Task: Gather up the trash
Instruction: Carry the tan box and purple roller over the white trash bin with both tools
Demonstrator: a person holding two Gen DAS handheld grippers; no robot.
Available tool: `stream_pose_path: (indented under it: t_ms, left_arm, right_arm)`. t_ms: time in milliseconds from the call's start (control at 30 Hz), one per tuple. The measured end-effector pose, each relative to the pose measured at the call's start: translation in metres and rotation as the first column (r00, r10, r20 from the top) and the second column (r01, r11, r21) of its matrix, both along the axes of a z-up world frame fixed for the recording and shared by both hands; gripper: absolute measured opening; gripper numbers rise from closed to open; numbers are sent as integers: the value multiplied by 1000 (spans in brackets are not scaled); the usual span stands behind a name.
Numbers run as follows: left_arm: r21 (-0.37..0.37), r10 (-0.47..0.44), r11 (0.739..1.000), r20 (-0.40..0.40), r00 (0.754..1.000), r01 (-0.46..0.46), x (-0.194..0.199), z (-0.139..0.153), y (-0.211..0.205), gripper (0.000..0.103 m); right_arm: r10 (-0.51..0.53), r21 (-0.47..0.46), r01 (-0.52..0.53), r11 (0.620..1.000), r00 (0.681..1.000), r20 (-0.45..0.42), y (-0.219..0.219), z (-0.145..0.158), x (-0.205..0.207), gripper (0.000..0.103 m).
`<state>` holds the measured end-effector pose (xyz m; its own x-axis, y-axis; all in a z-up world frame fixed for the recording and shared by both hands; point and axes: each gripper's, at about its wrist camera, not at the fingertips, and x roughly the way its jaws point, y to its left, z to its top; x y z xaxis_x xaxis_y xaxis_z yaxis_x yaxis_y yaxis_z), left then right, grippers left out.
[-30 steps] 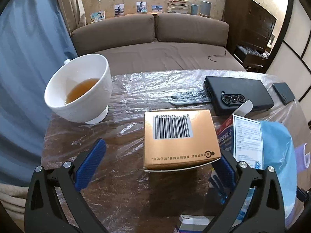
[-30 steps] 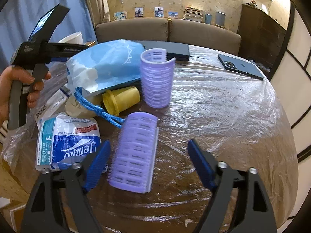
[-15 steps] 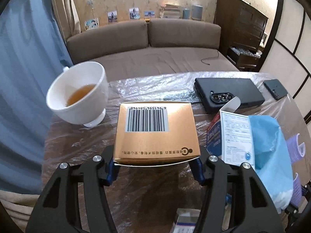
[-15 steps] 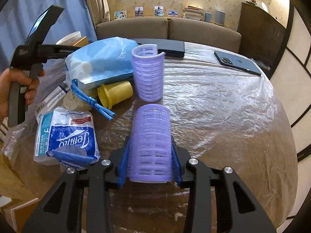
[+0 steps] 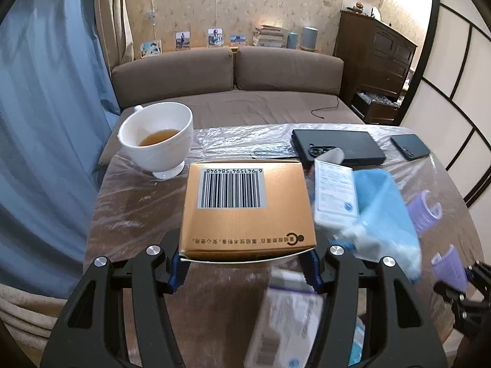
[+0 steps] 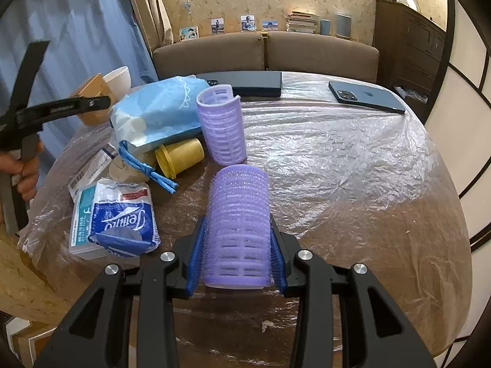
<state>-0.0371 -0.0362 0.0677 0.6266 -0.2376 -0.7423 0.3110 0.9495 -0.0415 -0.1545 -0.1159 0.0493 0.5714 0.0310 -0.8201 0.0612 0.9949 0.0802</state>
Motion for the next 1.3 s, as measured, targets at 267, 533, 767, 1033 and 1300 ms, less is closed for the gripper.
stream_pose_path:
  t_ms: [267,533,767,1033,1300]
  left_arm:
    - [-2,-18,1000,35,999,18,-51,15,4,59]
    - [-9,-46,999,44,998,46,-103,20,8,60]
    - [-36,-91,995,30,995,92,-145,16,7,60]
    - [-34,-186,982,15,982,186,-187,6,-11,60]
    - [-35,-286,958,-1,958,286,-217,-3,-26,60]
  right_arm:
    - [43,19,-44,999,999,27,8,15,-7,37]
    - [97,17,-97,995,994,44,23,28,-23,37]
    - [128,23,-129,991,991,49,32,34,-42,37]
    - [167,53,-169,984,985,46,41,36,-65,37]
    - [193,77,-195,978,981,28,46,31,-86,37]
